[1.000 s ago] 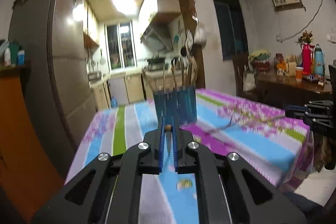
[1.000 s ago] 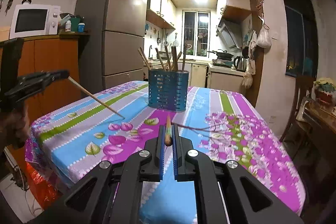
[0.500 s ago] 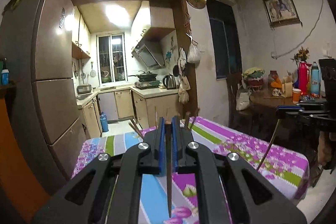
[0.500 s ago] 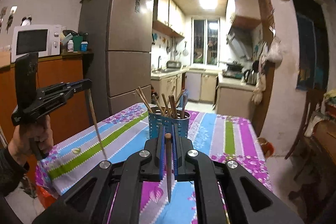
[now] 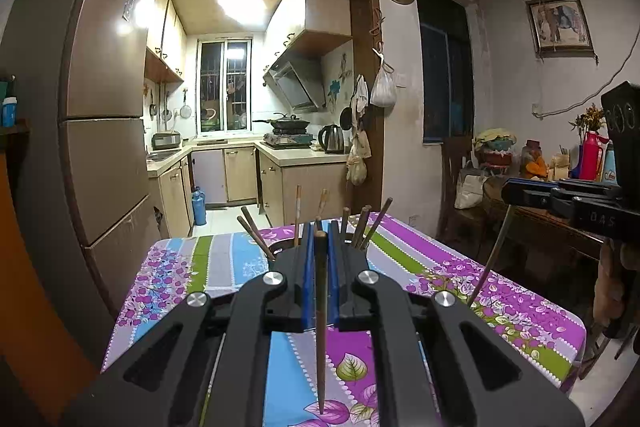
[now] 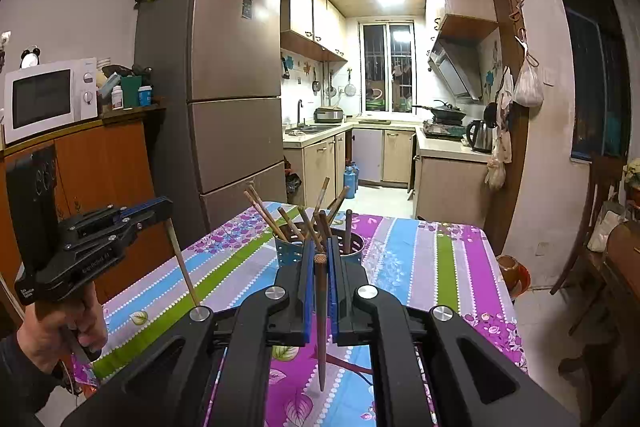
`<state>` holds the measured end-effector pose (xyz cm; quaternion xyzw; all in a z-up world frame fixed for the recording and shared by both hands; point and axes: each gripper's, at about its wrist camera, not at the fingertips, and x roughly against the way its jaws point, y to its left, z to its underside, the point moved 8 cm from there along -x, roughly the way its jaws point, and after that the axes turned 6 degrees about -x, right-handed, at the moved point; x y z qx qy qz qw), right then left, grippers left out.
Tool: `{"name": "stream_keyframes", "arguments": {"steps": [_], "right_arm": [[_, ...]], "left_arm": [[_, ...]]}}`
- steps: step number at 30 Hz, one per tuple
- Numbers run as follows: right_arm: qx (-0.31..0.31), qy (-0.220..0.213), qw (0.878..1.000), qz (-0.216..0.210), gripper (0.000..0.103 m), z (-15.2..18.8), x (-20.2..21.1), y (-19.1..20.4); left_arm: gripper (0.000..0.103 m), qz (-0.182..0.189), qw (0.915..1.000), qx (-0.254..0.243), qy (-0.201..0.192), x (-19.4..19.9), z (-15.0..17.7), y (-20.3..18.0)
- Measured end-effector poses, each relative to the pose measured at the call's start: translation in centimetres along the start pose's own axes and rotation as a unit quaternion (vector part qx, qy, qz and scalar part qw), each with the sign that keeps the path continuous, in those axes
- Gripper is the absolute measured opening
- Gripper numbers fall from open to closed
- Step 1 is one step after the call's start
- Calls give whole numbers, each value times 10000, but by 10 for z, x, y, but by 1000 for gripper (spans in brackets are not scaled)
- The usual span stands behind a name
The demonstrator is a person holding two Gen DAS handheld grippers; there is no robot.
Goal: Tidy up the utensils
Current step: 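Lift both chopsticks and lower them into the blue holder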
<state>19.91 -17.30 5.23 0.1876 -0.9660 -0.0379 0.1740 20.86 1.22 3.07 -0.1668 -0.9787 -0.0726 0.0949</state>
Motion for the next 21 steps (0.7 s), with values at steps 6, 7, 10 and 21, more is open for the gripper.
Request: {"name": "stream_keyframes", "arguments": {"steps": [6,7,10,21], "right_arm": [[6,-11,10000,-50,8,-17,-7,5],[2,-17,10000,-67,8,-23,-8,6],[-10,-61,9999,-122,7,-52,-12,9],[60,-359,9993,-60,7,-208,-25,14]], "left_arm": [[5,-59,10000,47,8,-8,-21,8],[5,-74,10000,54,-9,-10,-30,11],[5,-129,9999,18,-74,-15,-59,15],[5,-386,9968,61,-694,-23,-193,48]]}}
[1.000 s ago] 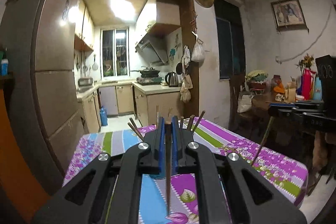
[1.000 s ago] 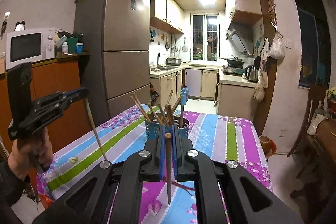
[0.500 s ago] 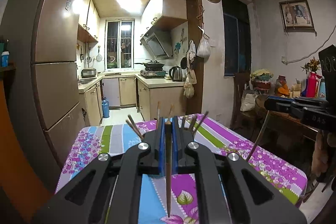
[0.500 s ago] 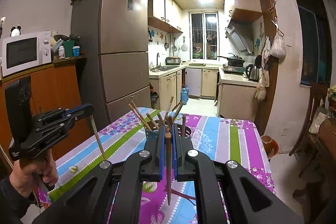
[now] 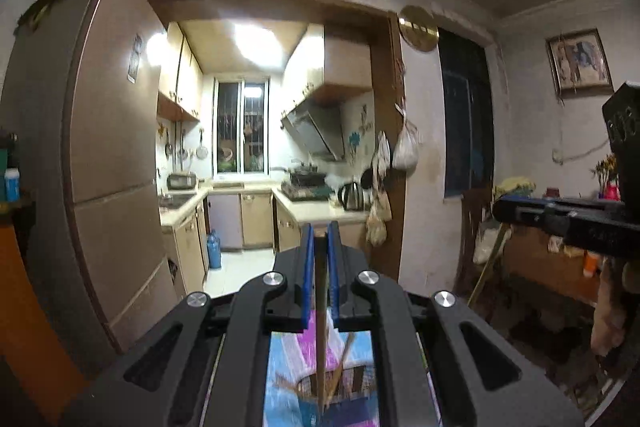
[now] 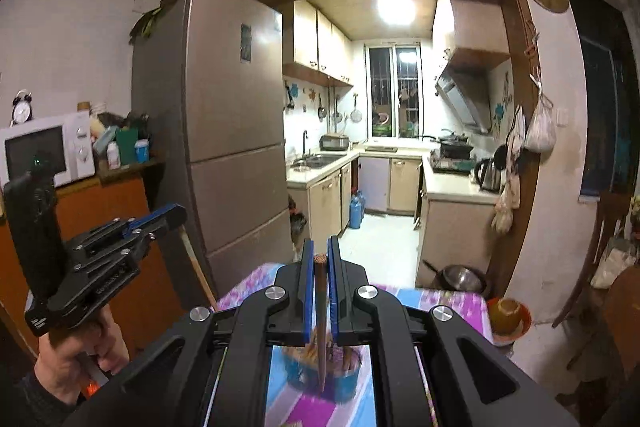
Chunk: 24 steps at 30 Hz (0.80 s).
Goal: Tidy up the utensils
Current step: 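Lift both chopsticks and lower them into the blue holder, then open both grippers to release the chopsticks into the holder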
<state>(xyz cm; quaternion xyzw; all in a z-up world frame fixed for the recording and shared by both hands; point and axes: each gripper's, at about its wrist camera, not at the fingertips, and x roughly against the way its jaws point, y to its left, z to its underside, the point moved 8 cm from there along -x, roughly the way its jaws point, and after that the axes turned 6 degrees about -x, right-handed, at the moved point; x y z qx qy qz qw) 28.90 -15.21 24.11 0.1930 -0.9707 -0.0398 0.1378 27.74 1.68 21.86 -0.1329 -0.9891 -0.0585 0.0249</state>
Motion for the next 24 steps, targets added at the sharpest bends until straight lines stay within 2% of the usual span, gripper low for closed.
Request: {"name": "stream_keyframes", "arguments": {"steps": [4,7,12,24], "right_arm": [[32,-42,9999,148,7,-28,-20,-6],[-28,-13,9998,189,7,-33,-39,-11],[-26,138,9998,162,7,-13,-73,-15],[-339,692,9970,84,7,58,-143,-41]], "left_arm": [[5,-36,9998,-29,-180,-21,-29,-1],[5,-13,9998,-94,-198,-37,-29,-8],[5,59,9999,-89,-128,-66,-3,-14],[5,99,9988,91,462,-119,73,-3]]}}
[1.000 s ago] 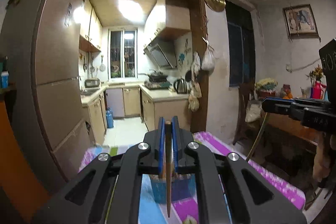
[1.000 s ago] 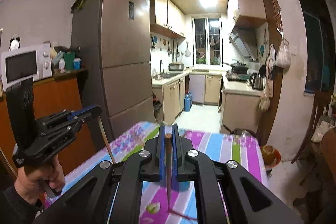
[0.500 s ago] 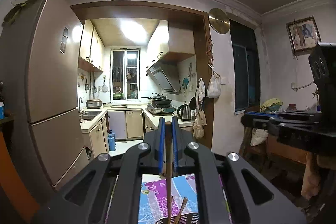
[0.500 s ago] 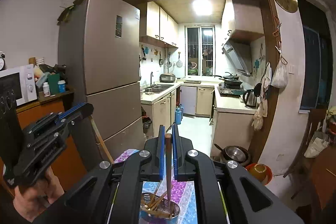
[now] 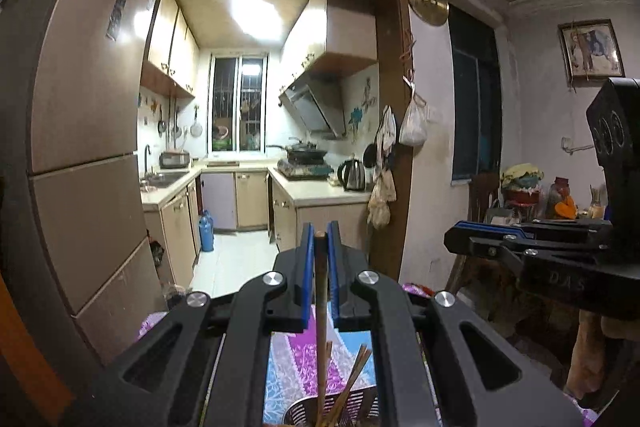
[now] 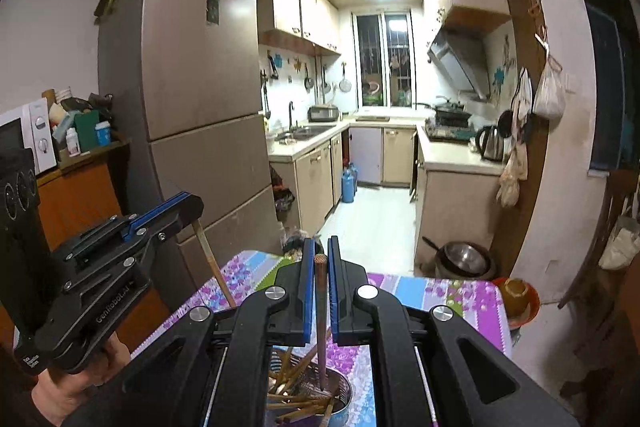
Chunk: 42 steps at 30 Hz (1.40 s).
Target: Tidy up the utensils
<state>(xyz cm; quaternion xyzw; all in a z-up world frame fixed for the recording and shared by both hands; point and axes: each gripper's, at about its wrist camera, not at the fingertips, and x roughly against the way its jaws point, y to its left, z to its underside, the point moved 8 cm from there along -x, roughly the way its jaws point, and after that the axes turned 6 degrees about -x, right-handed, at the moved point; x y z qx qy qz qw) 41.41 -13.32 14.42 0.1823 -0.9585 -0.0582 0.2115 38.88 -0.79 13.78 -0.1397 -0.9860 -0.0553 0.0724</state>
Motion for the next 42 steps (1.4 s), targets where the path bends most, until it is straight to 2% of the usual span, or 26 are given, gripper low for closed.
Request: {"name": "stream_keyframes", "arguments": {"steps": [7,9,10,11,14,18,21,22,23,24,25,26,27,29,31,33,36,37,40,42], "right_arm": [[-130,284,9995,-57,8,23,-25,-9],[-157,328,9993,-94,8,27,-29,-10],[-161,325,9993,-98,8,26,-29,-11],[-156,321,9993,-101,9,26,-29,-10],[-143,230,9996,-84,19,24,-26,-9],[-107,-13,9999,-43,22,14,-7,-9],[-64,-325,9994,-34,34,1,24,-10],[-25,-486,9988,-67,40,-4,41,-8],[53,-657,9978,-69,49,-7,59,-5],[110,-783,9969,-59,55,-8,74,-5],[178,-977,9950,-63,72,-6,95,-2],[269,-1161,9929,-26,82,-1,117,2],[335,-1272,9913,-2,85,5,131,2],[424,-1456,9884,19,98,25,163,6],[391,-1562,9869,13,98,60,192,7],[282,-1622,9863,64,98,93,211,5],[-21,-1542,9880,33,98,151,227,6],[-143,-1444,9894,53,98,171,229,7],[-222,-1259,9917,118,98,212,229,21],[-240,-1212,9922,193,98,233,230,32]], "left_arm": [[7,-32,9994,-11,340,-20,29,3],[22,-54,9991,7,414,-23,33,5],[46,-83,9992,17,401,-23,33,6],[58,-132,9993,19,351,-22,32,7],[58,-186,9994,43,281,-17,28,11],[61,-274,9995,85,165,-2,17,16],[71,-454,9989,77,-35,24,1,24],[77,-520,9985,94,-162,40,-6,30],[87,-609,9976,120,-301,57,-11,36],[92,-689,9967,140,-407,71,-16,40],[97,-838,9946,172,-584,97,-19,47],[97,-946,9929,176,-704,117,-19,51],[97,-1016,9916,162,-783,136,-18,54],[97,-1177,9886,79,-934,173,-9,57],[97,-1582,9826,88,-973,210,12,63],[97,-1734,9805,177,-907,232,33,63],[98,-1253,9894,481,-552,254,79,48],[98,-1229,9900,577,-394,259,96,41],[98,-1554,9858,620,165,265,139,25],[98,-1601,9858,370,342,264,154,9]]}}
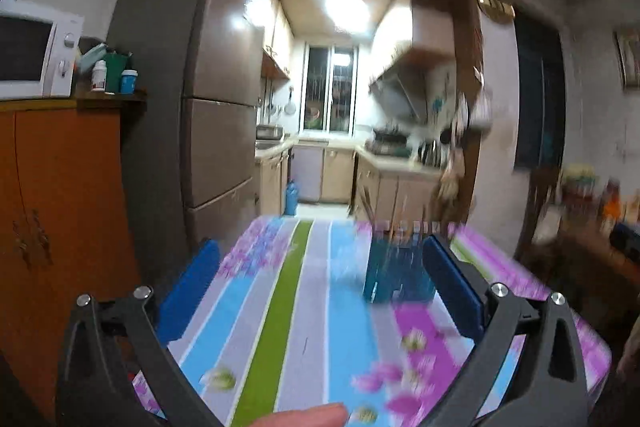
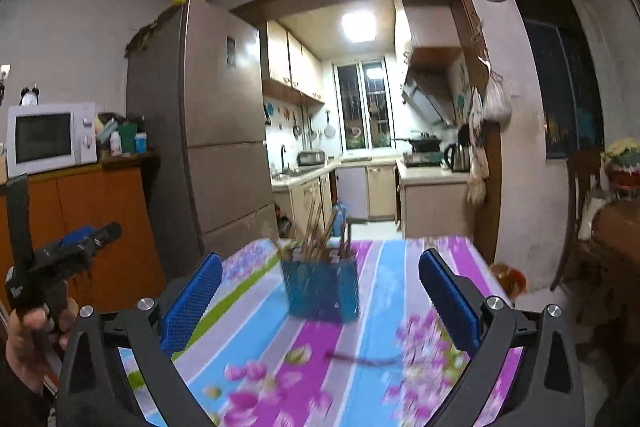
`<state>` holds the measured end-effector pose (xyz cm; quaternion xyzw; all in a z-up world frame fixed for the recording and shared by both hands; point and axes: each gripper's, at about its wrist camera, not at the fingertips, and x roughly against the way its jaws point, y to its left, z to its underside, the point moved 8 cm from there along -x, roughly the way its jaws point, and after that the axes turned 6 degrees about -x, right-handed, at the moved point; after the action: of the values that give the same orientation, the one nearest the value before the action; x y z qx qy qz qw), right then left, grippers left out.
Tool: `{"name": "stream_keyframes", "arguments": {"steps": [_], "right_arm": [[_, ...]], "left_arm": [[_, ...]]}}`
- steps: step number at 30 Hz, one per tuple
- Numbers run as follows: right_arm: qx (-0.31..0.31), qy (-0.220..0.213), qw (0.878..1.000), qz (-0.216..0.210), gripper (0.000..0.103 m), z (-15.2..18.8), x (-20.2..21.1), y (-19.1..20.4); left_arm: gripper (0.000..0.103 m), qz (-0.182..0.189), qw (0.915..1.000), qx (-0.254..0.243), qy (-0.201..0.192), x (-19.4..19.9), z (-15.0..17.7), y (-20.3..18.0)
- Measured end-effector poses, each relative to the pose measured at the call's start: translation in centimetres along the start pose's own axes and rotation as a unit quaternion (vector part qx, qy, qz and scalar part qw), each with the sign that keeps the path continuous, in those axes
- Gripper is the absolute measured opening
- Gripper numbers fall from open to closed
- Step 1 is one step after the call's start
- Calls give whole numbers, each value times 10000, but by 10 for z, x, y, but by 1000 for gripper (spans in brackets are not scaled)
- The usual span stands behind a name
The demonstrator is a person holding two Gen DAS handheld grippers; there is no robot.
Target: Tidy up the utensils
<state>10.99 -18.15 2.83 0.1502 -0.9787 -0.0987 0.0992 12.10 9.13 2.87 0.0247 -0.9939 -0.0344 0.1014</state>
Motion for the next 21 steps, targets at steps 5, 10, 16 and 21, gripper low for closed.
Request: {"name": "stream_keyframes", "arguments": {"steps": [5,10,16,21], "right_arm": [[38,142,9999,74,98,28,1,18],[20,174,9997,185,98,32,-1,18],[35,158,9996,219,98,29,-3,13],[93,63,9997,220,98,28,1,16]], "left_arm": [[98,106,9999,-104,-68,5,17,-20],[98,82,9998,-164,-16,7,28,-23],[98,79,9998,-153,-77,9,29,-25],[98,100,9996,-226,-135,12,29,-30]]}}
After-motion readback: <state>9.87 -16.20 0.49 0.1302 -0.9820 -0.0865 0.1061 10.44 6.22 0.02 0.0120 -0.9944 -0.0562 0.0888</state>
